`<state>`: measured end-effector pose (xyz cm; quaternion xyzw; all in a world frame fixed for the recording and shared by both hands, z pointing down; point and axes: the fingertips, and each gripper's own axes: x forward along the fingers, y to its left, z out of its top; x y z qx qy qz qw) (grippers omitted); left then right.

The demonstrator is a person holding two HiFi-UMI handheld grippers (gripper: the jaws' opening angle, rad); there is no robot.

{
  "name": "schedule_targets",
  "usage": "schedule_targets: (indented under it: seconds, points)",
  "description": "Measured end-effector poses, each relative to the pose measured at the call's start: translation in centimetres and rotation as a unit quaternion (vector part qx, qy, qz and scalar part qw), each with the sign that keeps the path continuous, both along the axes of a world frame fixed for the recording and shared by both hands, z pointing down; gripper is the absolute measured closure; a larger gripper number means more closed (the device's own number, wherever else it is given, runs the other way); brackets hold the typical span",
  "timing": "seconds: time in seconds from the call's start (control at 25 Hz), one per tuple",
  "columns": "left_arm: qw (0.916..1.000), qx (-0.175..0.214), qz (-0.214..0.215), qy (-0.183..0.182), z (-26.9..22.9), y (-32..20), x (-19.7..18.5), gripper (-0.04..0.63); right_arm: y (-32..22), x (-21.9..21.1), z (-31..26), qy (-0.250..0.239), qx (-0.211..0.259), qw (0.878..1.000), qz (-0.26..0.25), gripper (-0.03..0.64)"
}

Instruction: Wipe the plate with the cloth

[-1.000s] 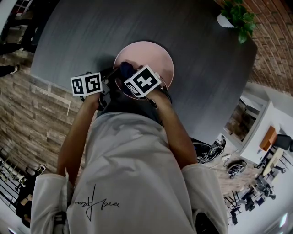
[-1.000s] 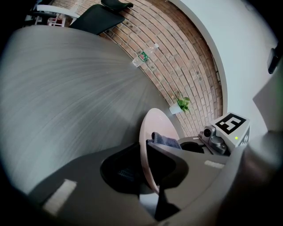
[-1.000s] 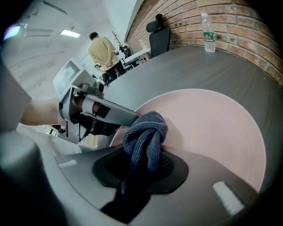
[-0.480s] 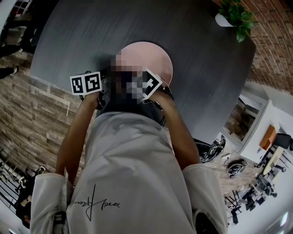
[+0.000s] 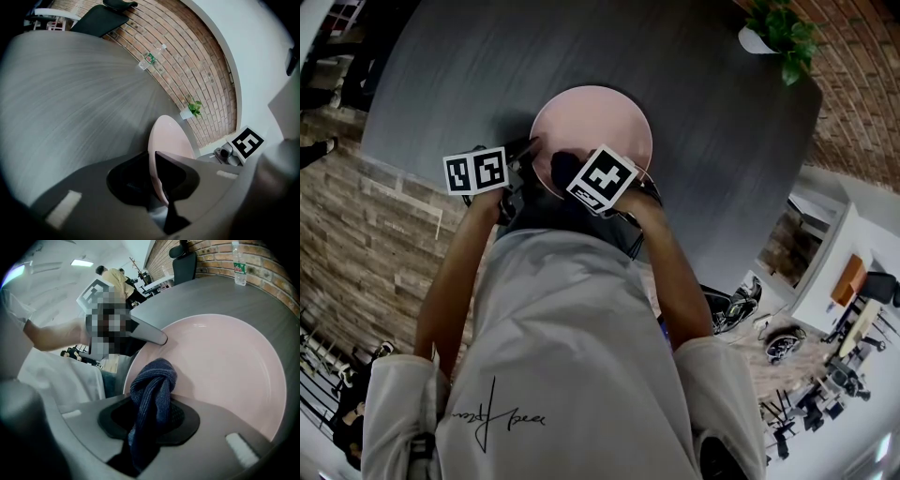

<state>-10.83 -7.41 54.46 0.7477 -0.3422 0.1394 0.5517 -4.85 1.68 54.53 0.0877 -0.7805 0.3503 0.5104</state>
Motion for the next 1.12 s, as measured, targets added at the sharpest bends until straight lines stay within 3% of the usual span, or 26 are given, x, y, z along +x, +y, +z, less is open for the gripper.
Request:
schedule_targets:
  seconds: [1.12]
  points:
    - [1.0000,-0.002,0.004,0.006,0.0,-0.2,0.0,0.534,1.7,4.5,-0.1,0.026,-0.035,0.998,-0.040,0.503]
